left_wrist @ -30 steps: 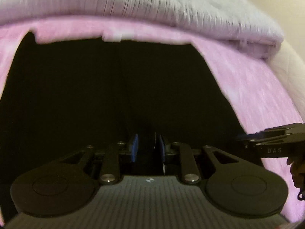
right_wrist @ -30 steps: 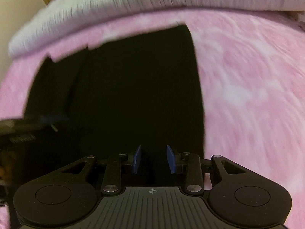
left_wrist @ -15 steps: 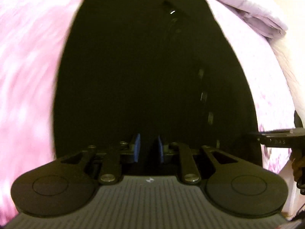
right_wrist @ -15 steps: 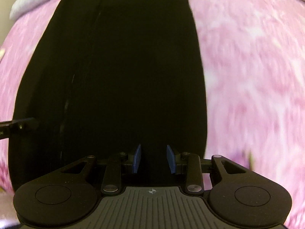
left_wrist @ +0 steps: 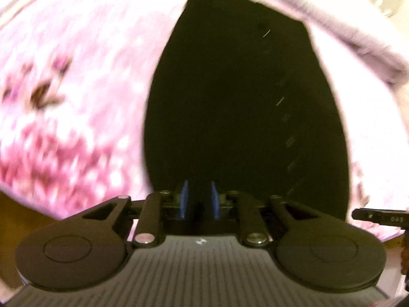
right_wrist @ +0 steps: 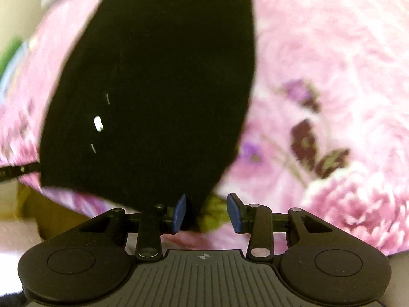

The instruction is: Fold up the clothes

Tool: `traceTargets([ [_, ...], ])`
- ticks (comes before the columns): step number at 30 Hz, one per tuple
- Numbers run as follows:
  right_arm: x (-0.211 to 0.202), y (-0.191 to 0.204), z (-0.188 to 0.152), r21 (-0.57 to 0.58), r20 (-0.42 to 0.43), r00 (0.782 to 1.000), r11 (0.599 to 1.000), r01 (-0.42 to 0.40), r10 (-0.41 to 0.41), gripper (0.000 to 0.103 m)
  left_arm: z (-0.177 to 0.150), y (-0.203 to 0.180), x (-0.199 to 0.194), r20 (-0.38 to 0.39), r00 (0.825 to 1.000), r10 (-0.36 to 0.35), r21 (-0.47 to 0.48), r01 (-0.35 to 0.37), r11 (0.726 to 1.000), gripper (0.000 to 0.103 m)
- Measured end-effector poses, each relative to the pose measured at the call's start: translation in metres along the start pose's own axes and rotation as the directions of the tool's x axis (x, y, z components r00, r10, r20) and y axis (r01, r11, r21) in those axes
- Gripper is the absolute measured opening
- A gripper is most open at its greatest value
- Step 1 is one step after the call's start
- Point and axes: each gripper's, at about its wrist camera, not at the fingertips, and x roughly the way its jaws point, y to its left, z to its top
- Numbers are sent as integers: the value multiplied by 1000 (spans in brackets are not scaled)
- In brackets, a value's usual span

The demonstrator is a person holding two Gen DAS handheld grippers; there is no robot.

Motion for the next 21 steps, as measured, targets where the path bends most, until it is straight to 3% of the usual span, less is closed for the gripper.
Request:
traceTargets([
  [5,11,19,18,-21,145,989,1000,19,-15,40,22,-5,31,20,1000,22,113,-24,993,19],
  [8,35,26,12,-11,185,980,997,79,-75,40,14,8,65,-51,996,73,114,-67,991,19],
  [9,45,28,5,-12,194,975,994,109,-105,40,14,5,69,-29,997,67,128,-63,990,21],
  [14,47,35,-37,-42,351,920,979,200,-173,42,-2,-6,66,60,996,64,227,-76,971,26],
  [18,49,44,-68,-9,426,875,966,258,-230,43,-19,4,59,145,989,5,230,-38,972,27],
  [21,49,62,-97,33,504,821,957,290,-266,46,-38,11,55,211,977,-2,244,-51,968,27],
])
